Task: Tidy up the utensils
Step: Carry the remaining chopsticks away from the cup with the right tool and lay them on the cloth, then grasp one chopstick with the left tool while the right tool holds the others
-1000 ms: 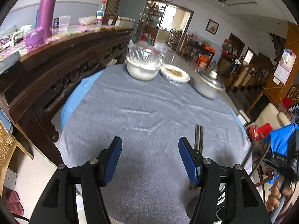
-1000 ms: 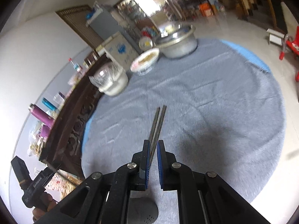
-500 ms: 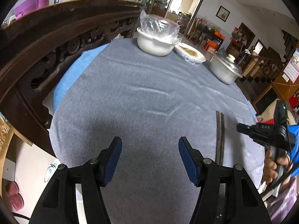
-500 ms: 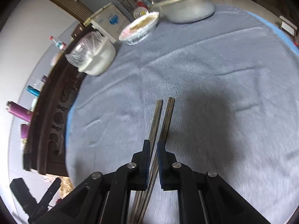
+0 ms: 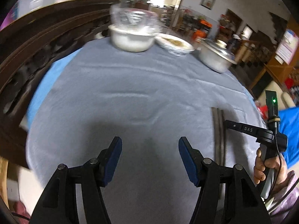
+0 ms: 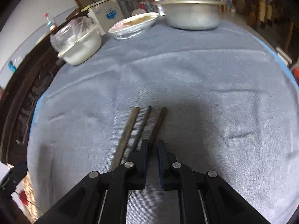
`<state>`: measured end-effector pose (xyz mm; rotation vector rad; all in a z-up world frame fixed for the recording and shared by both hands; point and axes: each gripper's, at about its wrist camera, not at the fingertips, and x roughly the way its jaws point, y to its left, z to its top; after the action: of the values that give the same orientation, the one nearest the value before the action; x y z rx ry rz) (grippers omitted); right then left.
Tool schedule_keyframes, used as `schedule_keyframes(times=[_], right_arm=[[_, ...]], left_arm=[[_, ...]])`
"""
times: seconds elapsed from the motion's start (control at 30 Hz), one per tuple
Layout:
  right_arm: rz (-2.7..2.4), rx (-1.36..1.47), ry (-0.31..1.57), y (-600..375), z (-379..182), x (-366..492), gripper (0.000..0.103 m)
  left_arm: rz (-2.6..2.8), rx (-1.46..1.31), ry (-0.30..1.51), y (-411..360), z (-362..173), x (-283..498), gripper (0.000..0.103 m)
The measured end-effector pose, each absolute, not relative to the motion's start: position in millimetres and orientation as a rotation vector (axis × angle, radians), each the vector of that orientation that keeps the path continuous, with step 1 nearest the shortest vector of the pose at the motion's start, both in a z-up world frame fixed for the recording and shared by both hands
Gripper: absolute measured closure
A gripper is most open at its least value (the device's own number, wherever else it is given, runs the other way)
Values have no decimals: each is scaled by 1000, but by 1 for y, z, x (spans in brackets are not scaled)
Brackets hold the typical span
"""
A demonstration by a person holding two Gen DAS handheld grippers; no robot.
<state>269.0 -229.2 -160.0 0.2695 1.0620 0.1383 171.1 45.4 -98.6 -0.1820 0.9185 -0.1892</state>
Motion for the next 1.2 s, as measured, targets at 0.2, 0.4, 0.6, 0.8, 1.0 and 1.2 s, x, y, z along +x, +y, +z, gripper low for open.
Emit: schedule_keyframes(times=[0.2,0.4,0.6,0.8,1.0,1.2], right_arm=[[135,426,1075,-261,-165,266,93],[161,535,1062,-279,-165,266,89],[199,605,1064,-293,-175,265,90],[228,618,1065,-294,-178,268,91],[244,646,1063,-296,-182,269,95],[252,646,1047,-295,-184,269,96]], left_arm=[[-360,-99,945,-13,-111,209,39],[-466,-26,998,-62,-127,232,39],[-451,52,1055,-89,-146,249,39],[-455,87,1050,-105,-147,251,39],[-408,142,1015,-103,-149,252,36],[-350,112,1036,-86,-148,261,34]])
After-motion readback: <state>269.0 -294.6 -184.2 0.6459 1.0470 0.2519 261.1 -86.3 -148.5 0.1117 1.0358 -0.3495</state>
